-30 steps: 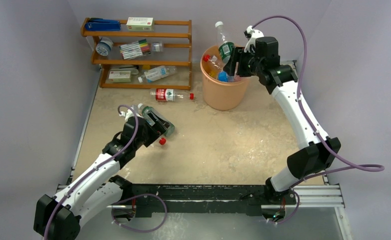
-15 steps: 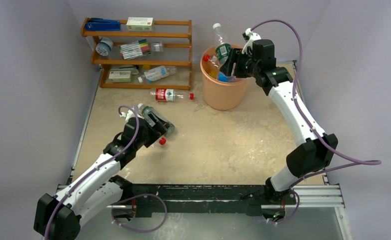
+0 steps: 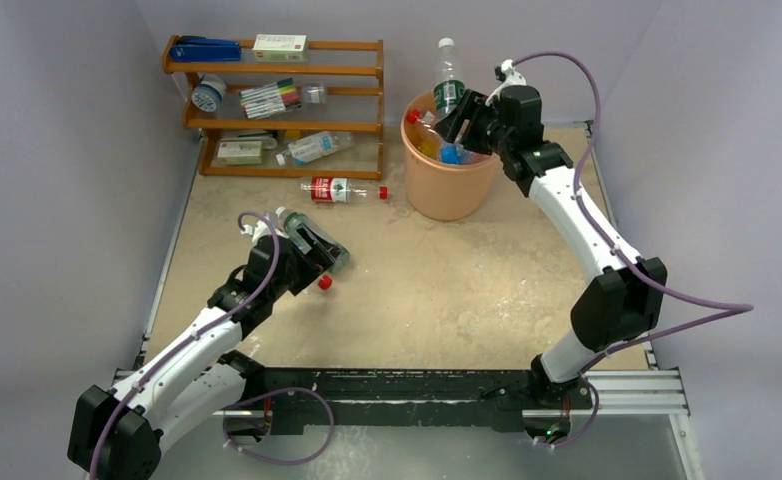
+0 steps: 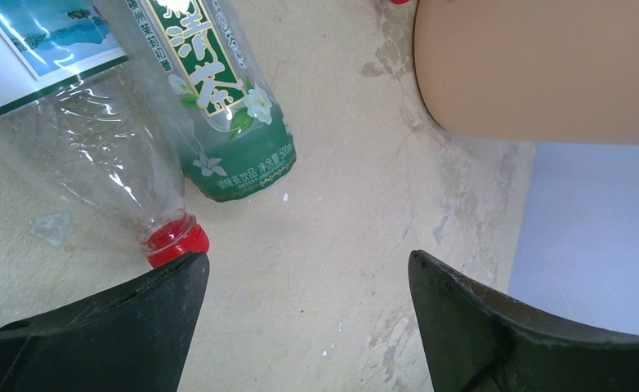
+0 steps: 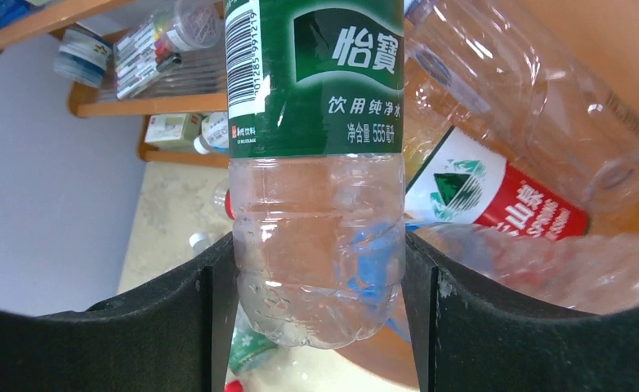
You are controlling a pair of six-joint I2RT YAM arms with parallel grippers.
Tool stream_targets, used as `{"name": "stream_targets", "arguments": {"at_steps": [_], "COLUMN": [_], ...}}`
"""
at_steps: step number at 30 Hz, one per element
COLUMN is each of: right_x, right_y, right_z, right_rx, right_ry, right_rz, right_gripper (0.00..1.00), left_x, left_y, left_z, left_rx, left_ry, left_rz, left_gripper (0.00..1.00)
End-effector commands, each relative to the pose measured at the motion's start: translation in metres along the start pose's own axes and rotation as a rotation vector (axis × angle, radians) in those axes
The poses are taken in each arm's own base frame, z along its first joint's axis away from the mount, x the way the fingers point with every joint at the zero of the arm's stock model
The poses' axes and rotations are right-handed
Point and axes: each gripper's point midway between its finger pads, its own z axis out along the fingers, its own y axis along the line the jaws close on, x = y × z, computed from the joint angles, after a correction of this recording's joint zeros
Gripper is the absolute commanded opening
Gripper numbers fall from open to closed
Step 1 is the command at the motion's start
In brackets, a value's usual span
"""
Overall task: Put the plastic bottles in the bin
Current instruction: Place the plastic bottle in the trash bin.
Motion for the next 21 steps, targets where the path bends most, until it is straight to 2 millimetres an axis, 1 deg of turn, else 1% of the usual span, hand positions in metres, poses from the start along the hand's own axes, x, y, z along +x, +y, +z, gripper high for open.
{"name": "stream_targets", "arguments": {"at_steps": [1, 3, 7, 12, 17, 19, 21], "right_x": [-0.008, -0.004, 0.001, 0.002, 0.002, 0.005, 0.01], "right_y": [0.008, 0.013, 0.026, 0.026, 0.029, 0.028, 0.028], "right_z": [0.004, 0.003, 0.003, 0.003, -0.002, -0.001, 0.001], "right_rx": [-0.038, -0.052, -0.049, -0.028, -0.021, -0.021, -0.021], "right_ry": [-0.101, -0.12, -0.161, -0.201, -0.222, -0.213, -0.201], "right_rz": [0.156, 0.218, 0.309, 0.422, 0.438, 0.436, 0.438], "right_gripper": [0.67, 0.67, 0.67, 0.7, 0.71, 0.74, 0.85], "left_x": [-0.002, 0.0, 0.001, 0.001, 0.001, 0.002, 0.002], "left_y": [-0.007, -0.005, -0.007, -0.009, -0.006, -0.006, -0.005], "left_z": [0.002, 0.004, 0.007, 0.006, 0.007, 0.007, 0.008], "left_rx": [0.039, 0.036, 0.045, 0.05, 0.039, 0.039, 0.038], "left_ry": [-0.014, -0.009, -0.002, -0.001, -0.001, 0.0, -0.001], "left_rz": [-0.008, -0.008, -0.009, -0.003, 0.006, 0.008, 0.007], "left_gripper": [0.92, 0.92, 0.92, 0.92, 0.92, 0.92, 0.92]}}
